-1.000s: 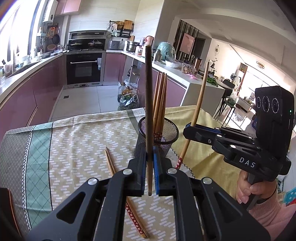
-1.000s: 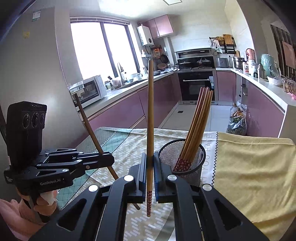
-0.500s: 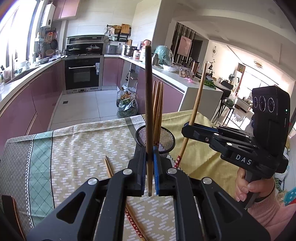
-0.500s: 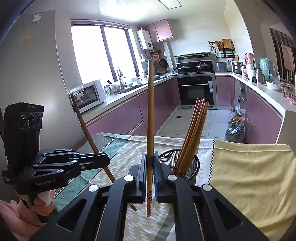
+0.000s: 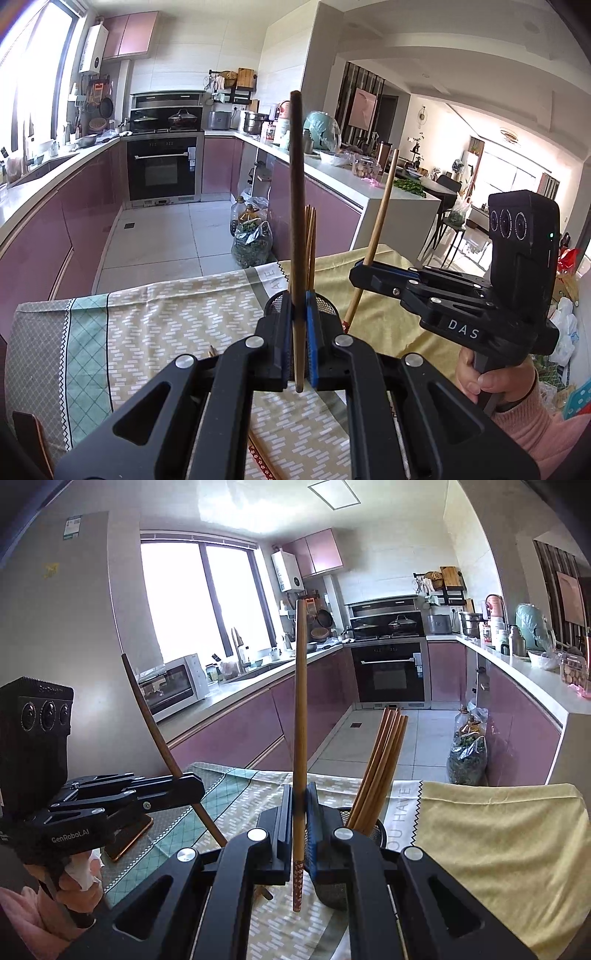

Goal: Organize utensils
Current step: 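Lower the right gripper's chopstick into the mesh cup while the left gripper lowers its chopstick in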

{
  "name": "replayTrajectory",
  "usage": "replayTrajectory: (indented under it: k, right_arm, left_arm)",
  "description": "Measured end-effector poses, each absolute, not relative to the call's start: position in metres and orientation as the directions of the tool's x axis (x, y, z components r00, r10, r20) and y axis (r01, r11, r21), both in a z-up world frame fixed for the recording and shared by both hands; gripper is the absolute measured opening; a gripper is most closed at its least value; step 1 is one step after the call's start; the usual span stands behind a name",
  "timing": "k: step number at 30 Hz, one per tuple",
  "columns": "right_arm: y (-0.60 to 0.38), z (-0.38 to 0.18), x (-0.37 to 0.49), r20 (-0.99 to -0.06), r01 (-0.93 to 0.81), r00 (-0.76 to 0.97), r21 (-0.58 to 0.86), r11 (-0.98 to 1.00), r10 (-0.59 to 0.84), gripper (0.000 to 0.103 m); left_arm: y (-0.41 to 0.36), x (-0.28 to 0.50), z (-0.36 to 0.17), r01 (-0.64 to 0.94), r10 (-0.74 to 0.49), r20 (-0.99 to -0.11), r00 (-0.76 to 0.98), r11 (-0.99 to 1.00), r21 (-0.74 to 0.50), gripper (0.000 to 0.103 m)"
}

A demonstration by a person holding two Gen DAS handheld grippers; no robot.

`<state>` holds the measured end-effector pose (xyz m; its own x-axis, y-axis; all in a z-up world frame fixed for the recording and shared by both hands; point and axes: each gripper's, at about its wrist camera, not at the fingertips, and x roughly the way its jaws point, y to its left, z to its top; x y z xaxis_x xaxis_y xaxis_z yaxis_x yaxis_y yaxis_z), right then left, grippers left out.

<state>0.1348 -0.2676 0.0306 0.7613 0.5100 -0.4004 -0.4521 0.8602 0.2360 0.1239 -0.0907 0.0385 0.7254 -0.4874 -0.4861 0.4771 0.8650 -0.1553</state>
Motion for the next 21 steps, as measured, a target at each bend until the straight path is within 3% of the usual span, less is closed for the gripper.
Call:
replayTrajectory:
  k: [21]
  right_arm:
    - [-0.278,0.047,0.145,-0.358,-0.435,0.796,0.224,0.872,0.489,0.006]
  left_arm:
    - [-0.106,0.128,0.072,0.496,-0.506,-0.415,0.756,0.857,-0.142,0.008]
